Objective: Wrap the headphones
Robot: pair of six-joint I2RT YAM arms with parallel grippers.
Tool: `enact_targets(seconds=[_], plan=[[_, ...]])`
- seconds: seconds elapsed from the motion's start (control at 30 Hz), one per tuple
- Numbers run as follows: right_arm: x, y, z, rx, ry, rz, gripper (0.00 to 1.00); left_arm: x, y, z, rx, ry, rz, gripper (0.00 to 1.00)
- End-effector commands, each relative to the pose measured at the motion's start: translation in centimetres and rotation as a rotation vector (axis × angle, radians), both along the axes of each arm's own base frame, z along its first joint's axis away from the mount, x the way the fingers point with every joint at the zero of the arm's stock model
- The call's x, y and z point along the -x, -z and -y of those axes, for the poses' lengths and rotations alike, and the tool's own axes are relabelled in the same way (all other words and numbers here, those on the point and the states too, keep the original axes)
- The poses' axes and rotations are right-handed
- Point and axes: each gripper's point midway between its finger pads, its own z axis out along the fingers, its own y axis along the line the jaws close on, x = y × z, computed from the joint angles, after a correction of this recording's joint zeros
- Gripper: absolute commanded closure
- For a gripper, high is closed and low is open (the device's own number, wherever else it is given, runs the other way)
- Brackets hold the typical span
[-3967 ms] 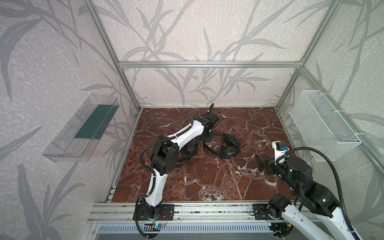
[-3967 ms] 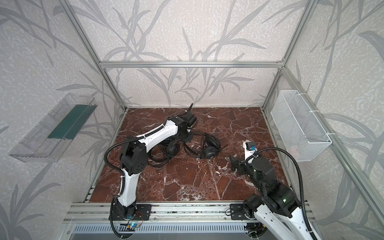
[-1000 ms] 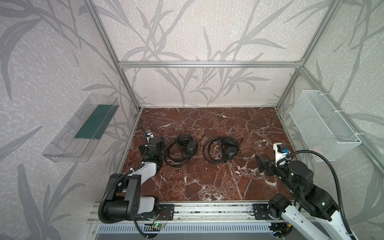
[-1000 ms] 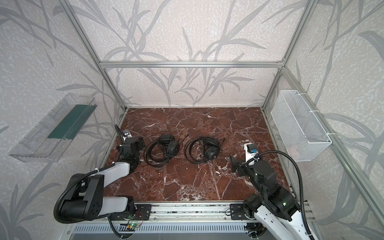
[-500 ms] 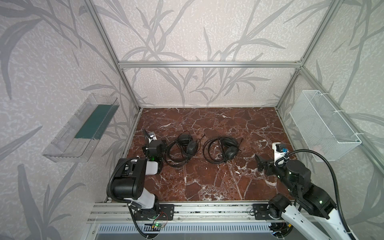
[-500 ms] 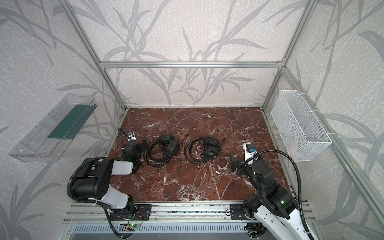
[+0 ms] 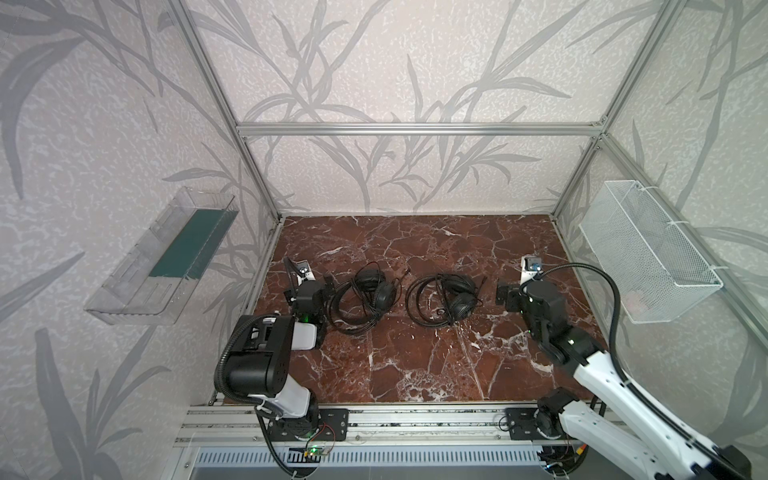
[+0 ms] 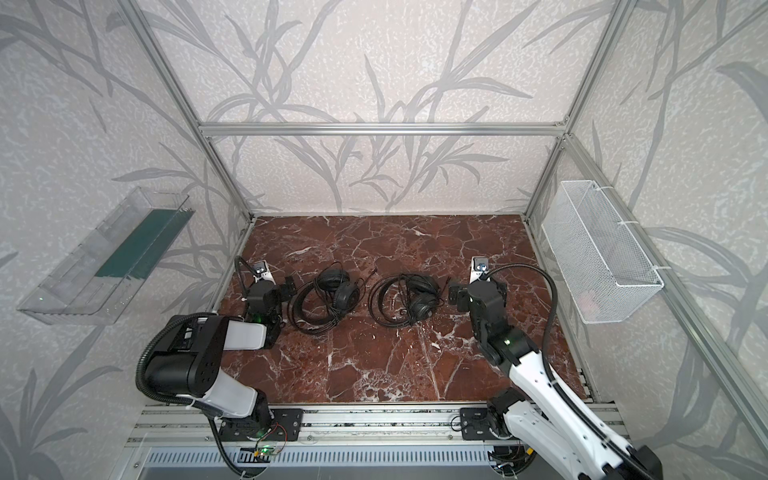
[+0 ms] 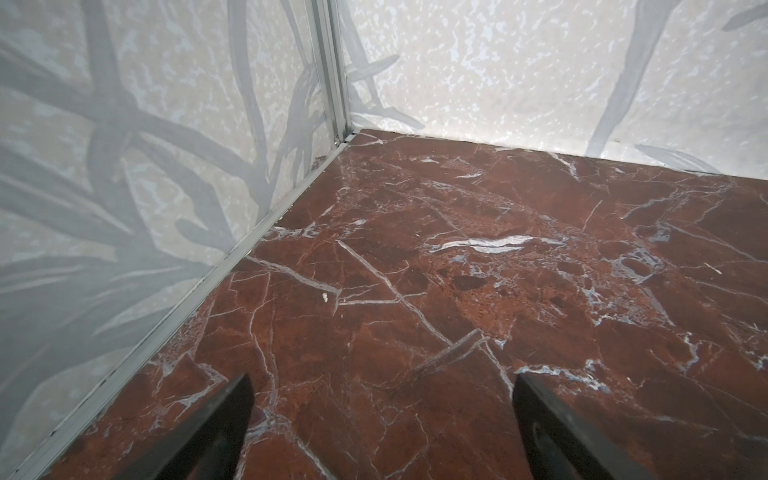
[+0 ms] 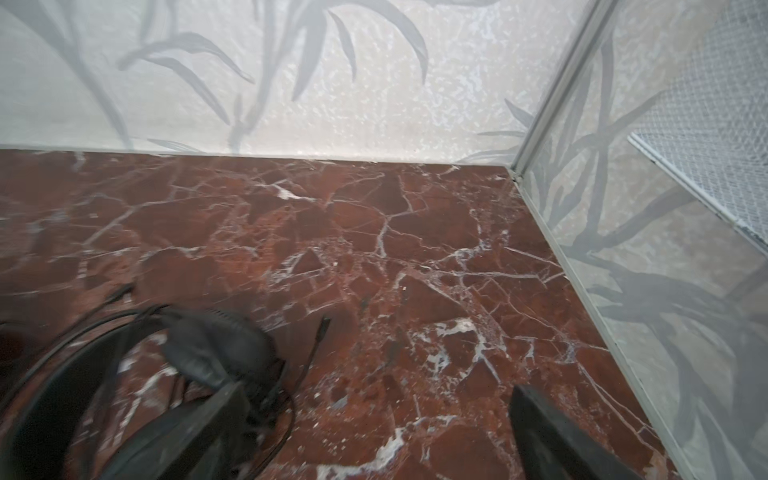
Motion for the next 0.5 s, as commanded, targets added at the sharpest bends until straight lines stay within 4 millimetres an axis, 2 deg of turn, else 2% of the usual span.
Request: enact_targets(seconds=[0.0, 0.07, 0.3, 0.37, 0.47], plan=[[-2.0, 0.4, 2.6, 0.046, 0.103, 0.069, 0.01, 0.0, -0.1, 0.0, -0.016, 0.002, 0.010, 0.01], [-2.6, 1.5, 3.5, 0.101, 0.146, 0.045, 0.01, 0.1, -0.1, 0.0, -0.017, 0.003, 0.010, 0.01], [-3.7, 6.2, 6.7, 0.084, 0.233, -0.033, 0.01, 0.0, -0.1, 0.0, -0.016, 0.003, 0.011, 0.01], [-3.8, 6.5, 6.6, 0.032, 0.228, -0.029, 0.01, 0.1, -0.1, 0.0, -0.017, 0.004, 0.009, 0.01], [-4.2, 6.8, 6.2, 0.042, 0.192, -0.022, 0.01, 0.0, -0.1, 0.0, -0.017, 0.004, 0.010, 0.01]])
